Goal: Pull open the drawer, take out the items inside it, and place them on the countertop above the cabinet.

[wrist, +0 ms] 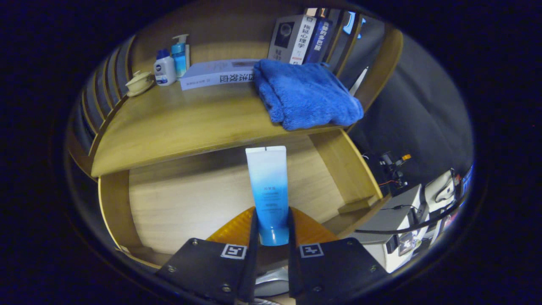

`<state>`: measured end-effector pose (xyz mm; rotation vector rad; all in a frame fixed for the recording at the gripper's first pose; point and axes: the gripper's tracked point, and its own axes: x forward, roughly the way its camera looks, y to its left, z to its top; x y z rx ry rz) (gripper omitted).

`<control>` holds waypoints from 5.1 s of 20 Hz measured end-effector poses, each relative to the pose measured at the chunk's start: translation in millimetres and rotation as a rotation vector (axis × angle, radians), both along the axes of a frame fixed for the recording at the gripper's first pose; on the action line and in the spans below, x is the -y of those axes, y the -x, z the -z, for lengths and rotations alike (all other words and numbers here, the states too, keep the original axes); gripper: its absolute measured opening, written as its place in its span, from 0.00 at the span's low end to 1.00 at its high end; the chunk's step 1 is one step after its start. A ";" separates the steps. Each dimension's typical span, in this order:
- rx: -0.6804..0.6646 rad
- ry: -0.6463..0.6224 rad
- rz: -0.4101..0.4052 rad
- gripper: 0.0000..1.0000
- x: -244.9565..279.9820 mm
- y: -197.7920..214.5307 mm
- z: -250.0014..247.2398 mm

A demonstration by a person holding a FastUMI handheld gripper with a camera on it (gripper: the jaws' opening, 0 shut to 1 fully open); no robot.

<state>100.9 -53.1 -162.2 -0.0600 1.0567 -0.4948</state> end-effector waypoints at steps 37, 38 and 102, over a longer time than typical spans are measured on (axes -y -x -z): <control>0.303 -0.272 -0.151 0.36 -45.0 -175.2 3.9; 0.305 -0.270 -0.149 0.39 -45.2 -175.1 3.3; 0.766 -0.186 -0.377 0.97 -68.9 75.5 43.7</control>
